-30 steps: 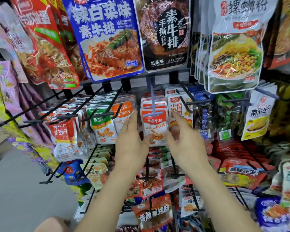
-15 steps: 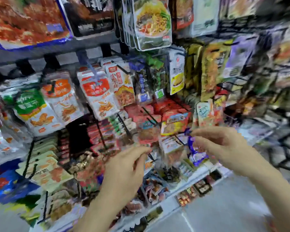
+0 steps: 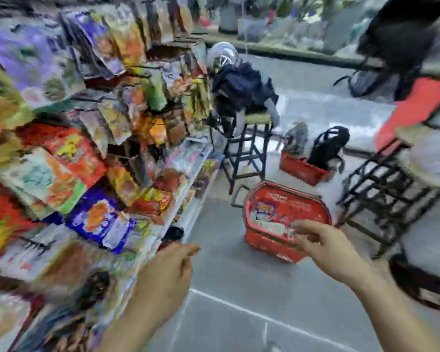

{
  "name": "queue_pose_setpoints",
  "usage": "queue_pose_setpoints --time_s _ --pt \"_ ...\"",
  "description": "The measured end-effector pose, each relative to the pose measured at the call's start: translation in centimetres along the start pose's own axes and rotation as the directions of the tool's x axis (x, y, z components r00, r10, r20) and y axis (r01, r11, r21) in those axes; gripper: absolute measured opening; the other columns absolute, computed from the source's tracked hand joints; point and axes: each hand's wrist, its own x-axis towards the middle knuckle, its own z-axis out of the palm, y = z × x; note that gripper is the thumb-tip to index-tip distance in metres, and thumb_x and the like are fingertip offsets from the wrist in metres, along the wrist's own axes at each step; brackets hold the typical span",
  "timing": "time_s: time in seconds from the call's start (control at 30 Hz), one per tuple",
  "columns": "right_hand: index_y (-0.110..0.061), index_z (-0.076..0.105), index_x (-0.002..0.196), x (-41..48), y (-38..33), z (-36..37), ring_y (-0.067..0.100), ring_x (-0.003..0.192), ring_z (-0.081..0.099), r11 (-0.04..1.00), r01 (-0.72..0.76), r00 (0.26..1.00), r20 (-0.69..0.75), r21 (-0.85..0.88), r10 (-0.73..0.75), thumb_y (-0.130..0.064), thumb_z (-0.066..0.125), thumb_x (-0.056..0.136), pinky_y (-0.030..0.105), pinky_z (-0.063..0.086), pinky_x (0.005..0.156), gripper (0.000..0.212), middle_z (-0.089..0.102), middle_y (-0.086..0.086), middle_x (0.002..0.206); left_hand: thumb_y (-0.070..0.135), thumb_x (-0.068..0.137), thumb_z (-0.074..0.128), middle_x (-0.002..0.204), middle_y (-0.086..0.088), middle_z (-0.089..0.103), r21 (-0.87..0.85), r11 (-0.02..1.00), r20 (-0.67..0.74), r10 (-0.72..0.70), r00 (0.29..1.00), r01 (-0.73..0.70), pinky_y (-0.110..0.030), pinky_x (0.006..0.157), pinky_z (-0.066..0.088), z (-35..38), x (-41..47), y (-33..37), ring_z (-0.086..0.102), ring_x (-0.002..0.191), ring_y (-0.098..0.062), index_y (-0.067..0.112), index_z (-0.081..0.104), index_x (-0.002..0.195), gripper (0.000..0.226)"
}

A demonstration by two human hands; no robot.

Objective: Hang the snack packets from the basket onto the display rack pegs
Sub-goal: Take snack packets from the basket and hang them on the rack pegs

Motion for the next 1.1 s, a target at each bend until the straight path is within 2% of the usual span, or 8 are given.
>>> queue_pose_setpoints --time_s 0.13,0.3,0.53,0.63,0.77,0.87,0.97,1.1 --pt "-0.011 0.066 0.114 1.7 10.9 -4.0 -0.016 0.072 0.060 0.955 -0.206 0.966 -0.109 0.212 0.233 -0.005 0.064 0.091 0.004 0.044 0.064 0.024 0.072 0.004 0.103 0.017 0.088 0.056 0.103 0.003 0.073 -0.139 0.990 0.100 0.013 0.995 0.001 -0.029 0.082 0.051 8.6 6.9 6.8 0.067 0.093 -0.020 0.022 0.073 0.108 0.026" --pt "-0.007 0.064 0.117 4.3 18.3 -8.3 0.005 0.080 0.059 0.929 -0.301 0.923 -0.178 0.213 0.340 0.000 0.062 0.091 0.007 0.040 0.072 0.027 0.066 -0.003 0.098 0.008 0.090 0.057 0.109 0.001 0.071 -0.156 0.987 0.234 -0.004 0.972 0.042 -0.028 0.088 0.046 17.8 13.7 13.0 0.066 0.098 -0.019 0.023 0.071 0.113 0.031" --pt "-0.014 0.056 0.131 14.6 27.3 -7.1 0.016 0.094 0.059 0.846 -0.492 0.868 0.044 0.206 0.494 -0.017 0.058 0.096 0.023 0.044 0.082 0.035 0.062 0.002 0.114 0.006 0.090 0.057 0.109 0.004 0.069 -0.116 0.987 0.398 -0.054 0.916 0.108 -0.019 0.081 0.043 27.4 23.4 14.0 0.065 0.090 -0.012 0.023 0.069 0.115 0.032" --pt "-0.024 0.051 0.136 20.4 31.6 -3.5 0.015 0.106 0.062 0.842 -0.526 0.848 0.146 0.121 0.509 -0.027 0.057 0.095 0.030 0.046 0.091 0.042 0.061 -0.005 0.124 0.010 0.093 0.055 0.107 0.011 0.064 -0.093 0.987 0.443 -0.075 0.894 0.129 -0.012 0.076 0.039 33.2 28.8 12.0 0.059 0.088 -0.006 0.024 0.066 0.118 0.031" --pt "-0.029 0.056 0.128 29.6 38.9 3.4 0.013 0.093 0.064 0.840 -0.518 0.852 0.183 0.163 0.490 -0.024 0.059 0.094 0.028 0.050 0.086 0.034 0.063 -0.010 0.107 0.007 0.091 0.055 0.113 0.011 0.065 -0.088 0.991 0.469 -0.048 0.882 0.101 -0.017 0.085 0.042 44.6 36.9 8.4 0.057 0.094 -0.003 0.023 0.067 0.116 0.032" --pt "-0.029 0.059 0.111 37.0 46.2 10.6 0.013 0.084 0.065 0.704 -0.595 0.803 0.244 0.388 0.543 -0.019 0.057 0.096 0.035 0.052 0.078 0.018 0.067 -0.004 0.095 0.010 0.091 0.055 0.116 0.009 0.065 -0.053 0.997 0.503 -0.016 0.864 0.050 -0.024 0.091 0.045 55.1 42.8 4.7 0.058 0.102 -0.008 0.023 0.064 0.119 0.032" --pt "-0.020 0.058 0.117 43.7 54.7 20.3 0.021 0.073 0.058 0.584 -0.672 0.738 0.343 0.455 0.581 -0.015 0.056 0.095 0.034 0.046 0.061 0.022 0.060 0.006 0.087 0.019 0.093 0.057 0.122 0.002 0.062 0.050 0.997 0.576 0.012 0.817 -0.050 -0.030 0.089 0.047 66.0 47.6 0.7 0.058 0.106 -0.016 0.023 0.060 0.123 0.031" --pt "-0.035 0.046 0.126 51.0 64.4 32.5 0.022 0.069 0.048 0.386 -0.777 0.618 0.485 0.498 0.618 -0.036 0.059 0.090 0.030 0.038 0.059 0.038 0.050 0.006 0.088 0.030 0.090 0.062 0.131 0.000 0.058 0.204 0.955 0.693 0.014 0.720 -0.215 -0.027 0.086 0.047 79.9 53.0 -5.2 0.058 0.110 -0.021 0.023 0.055 0.127 0.038"
